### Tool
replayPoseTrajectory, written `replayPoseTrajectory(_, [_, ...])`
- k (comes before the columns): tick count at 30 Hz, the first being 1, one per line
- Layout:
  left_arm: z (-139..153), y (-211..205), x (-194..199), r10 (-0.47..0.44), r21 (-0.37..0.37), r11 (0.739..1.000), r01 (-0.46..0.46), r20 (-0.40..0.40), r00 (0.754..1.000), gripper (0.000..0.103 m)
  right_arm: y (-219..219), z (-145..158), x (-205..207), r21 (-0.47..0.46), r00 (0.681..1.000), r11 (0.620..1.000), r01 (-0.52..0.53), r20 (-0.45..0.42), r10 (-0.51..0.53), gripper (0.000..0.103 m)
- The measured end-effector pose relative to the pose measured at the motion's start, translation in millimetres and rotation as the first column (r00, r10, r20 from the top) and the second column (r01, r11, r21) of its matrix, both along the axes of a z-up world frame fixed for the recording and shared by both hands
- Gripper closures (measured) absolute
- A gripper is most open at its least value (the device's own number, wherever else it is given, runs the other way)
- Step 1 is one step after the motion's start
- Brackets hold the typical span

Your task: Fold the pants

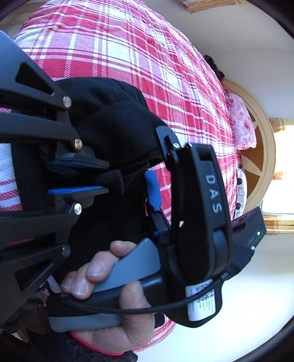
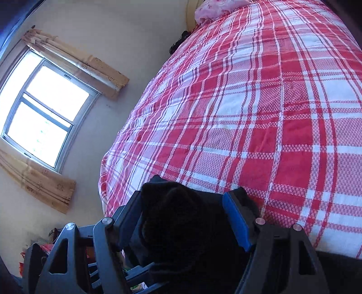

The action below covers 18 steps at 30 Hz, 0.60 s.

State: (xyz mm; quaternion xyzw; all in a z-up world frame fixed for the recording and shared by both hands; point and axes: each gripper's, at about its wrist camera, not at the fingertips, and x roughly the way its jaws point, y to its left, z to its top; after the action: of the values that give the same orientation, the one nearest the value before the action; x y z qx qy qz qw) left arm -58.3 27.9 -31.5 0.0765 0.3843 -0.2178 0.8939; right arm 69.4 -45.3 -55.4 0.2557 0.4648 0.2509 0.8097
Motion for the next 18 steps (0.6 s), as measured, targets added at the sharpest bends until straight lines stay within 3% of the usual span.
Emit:
replayPoseTrajectory(8, [-5.5,-11.6,7.8,0.005,0.062,0.998,-0.004,-0.012,1.0,0.088,17.0,-2.4,-5.5,-0.05,0.994,0.992,-0.112,0.002,0.112,0.031])
replayPoseTrajectory(9, [-5.9,-11.7,8.5,0.005,0.064,0.998,-0.004,-0.012,1.0,0.088,18.9,-3.4,-4.5,-0.062,0.994,0.992,-0.108,0.005,0.109,0.035])
replayPoseTrajectory(11, [-6.5,-11.9,8.7,0.006,0.069,0.998,-0.004,-0.015,1.0,0.088,23.5,-7.8,-2.6,-0.093,0.994,0.989,-0.112,0.0,0.112,0.059])
replayPoseTrajectory(13, [-6.6,-12.6,9.3,0.006,0.069,0.998,-0.004,-0.018,1.0,0.088,25.3,-12.3,-2.9,-0.115,0.994,0.987,-0.111,0.001,0.111,0.065])
replayPoseTrajectory(18, [-7.4,-14.8,13.0,0.006,0.079,0.997,-0.005,-0.013,1.0,0.088,18.7,-11.9,-7.5,-0.072,0.994,0.992,-0.105,0.025,0.107,0.079])
